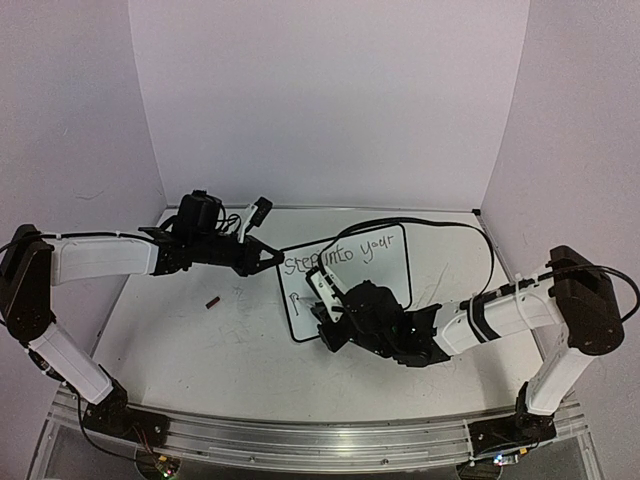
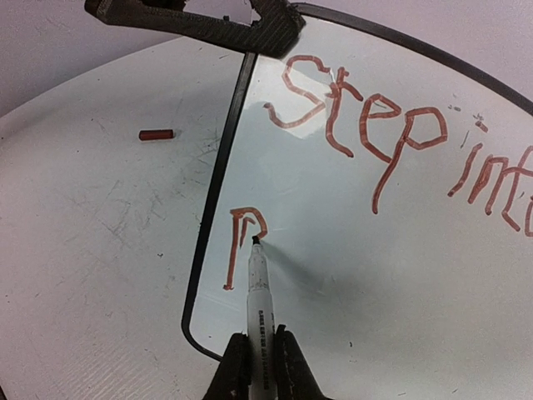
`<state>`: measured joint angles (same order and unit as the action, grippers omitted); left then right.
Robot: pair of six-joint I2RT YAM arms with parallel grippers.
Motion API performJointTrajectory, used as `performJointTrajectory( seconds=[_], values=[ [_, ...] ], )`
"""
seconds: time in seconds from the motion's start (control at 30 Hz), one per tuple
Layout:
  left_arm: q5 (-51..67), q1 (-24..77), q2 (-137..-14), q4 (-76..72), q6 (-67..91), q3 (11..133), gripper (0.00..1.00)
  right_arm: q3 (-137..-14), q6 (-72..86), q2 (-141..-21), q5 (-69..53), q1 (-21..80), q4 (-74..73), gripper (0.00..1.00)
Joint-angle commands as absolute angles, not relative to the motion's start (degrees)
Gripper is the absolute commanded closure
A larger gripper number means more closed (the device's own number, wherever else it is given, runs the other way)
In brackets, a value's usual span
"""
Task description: Write a sentence on the whiteboard
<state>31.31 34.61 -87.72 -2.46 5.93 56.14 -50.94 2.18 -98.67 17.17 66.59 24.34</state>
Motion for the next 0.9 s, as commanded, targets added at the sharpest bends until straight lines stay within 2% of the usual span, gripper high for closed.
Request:
performJointTrajectory(
  seconds=[0.0,0.87],
  values=[
    [27.4,34.6,-87.5,-0.4,2.7,56.0,1.0,-51.5,2.7,-99.4,17.1,66.7,23.7,1.0],
    [27.8,34.6,-87.7,-0.4,2.7,56.2,1.0,-52.3,1.0,-97.3,16.0,66.7,25.7,1.0]
  ],
)
